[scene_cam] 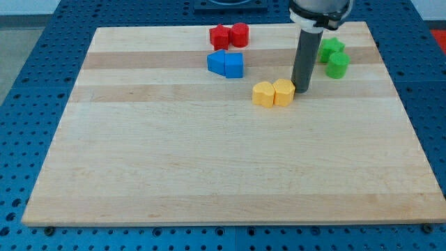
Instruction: Slide the yellow hexagon and yellow heart to the center
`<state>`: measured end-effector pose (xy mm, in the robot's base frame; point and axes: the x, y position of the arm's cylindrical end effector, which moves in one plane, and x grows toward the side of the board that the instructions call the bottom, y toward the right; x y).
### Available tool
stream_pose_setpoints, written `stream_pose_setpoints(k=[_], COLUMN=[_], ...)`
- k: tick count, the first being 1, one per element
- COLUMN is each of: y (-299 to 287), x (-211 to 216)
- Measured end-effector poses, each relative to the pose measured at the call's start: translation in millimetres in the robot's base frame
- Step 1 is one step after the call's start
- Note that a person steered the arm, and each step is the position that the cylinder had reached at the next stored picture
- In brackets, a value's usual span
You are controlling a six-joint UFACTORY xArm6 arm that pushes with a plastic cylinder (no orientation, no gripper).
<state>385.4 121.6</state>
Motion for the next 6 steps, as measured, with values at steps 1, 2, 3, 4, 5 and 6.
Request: stream_pose_setpoints(k=[1,2,3,4,5,6], y=[0,5,12,5,-25,-50], x=[6,17,22,22,22,22])
